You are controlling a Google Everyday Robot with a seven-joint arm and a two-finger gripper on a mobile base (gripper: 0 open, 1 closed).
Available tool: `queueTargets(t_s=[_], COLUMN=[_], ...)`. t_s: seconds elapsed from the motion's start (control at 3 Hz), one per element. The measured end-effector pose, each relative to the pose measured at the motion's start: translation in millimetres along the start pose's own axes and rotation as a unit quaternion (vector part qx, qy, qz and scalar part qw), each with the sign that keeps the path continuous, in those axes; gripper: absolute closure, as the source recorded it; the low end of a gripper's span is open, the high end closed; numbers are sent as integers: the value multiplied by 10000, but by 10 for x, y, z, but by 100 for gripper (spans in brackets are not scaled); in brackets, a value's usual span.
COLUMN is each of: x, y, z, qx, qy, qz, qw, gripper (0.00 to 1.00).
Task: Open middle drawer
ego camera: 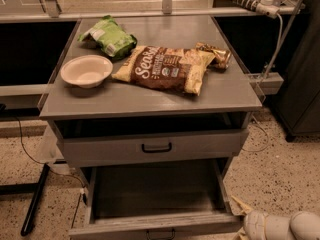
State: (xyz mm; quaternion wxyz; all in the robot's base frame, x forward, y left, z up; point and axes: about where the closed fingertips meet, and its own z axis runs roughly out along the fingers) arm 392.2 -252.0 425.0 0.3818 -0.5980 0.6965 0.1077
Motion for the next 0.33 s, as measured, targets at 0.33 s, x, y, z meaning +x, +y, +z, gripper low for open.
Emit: queueTargets(t_s=[0.33], x=[0], y=[0], z=[0], qx=[0], qy=[0], qz=[0], qw=[10000], gripper=[0])
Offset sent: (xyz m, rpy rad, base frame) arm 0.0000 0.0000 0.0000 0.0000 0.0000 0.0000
